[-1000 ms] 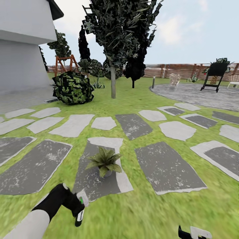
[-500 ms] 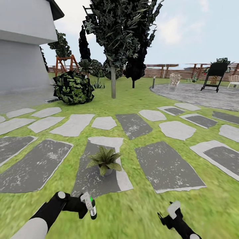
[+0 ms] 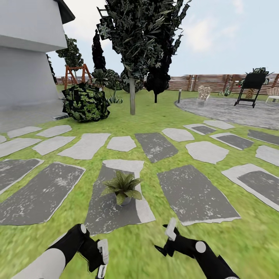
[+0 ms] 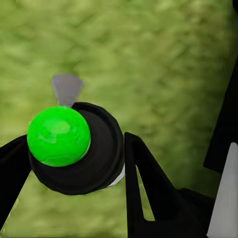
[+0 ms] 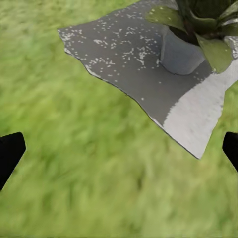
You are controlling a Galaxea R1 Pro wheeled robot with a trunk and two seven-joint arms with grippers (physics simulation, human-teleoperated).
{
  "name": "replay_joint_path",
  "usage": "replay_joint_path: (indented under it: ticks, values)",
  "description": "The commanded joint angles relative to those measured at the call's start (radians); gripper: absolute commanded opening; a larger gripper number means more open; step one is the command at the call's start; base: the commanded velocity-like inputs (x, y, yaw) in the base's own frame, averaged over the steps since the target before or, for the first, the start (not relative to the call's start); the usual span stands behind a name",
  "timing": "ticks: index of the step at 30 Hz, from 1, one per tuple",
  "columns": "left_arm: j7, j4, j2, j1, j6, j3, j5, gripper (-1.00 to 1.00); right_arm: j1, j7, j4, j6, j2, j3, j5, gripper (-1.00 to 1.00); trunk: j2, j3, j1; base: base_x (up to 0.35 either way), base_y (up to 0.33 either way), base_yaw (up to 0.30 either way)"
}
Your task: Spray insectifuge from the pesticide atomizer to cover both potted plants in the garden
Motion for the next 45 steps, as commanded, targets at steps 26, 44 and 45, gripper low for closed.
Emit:
replay_joint_path:
  ticks: [26,44,45]
  values:
    - [0.088,-0.003,-0.046,-0.002,-0.067,-0.031,-0.048,-1.00,-0.001,0.052,-0.005,-0.005,0.129,0.226,0.009,-1.00,0.000,-0.001,0.000,0.000,0.000,0.000]
    - [0.095,0.014,-0.079,0.009,-0.087,-0.029,0.022,-1.00,-0.001,0.052,-0.006,-0.005,0.134,0.226,0.009,-1.00,0.000,-0.001,0.000,0.000,0.000,0.000]
    - [0.096,0.014,-0.081,0.009,-0.087,-0.029,0.023,-1.00,-0.001,0.052,-0.006,-0.005,0.135,0.226,0.009,-1.00,0.000,-0.001,0.000,0.000,0.000,0.000]
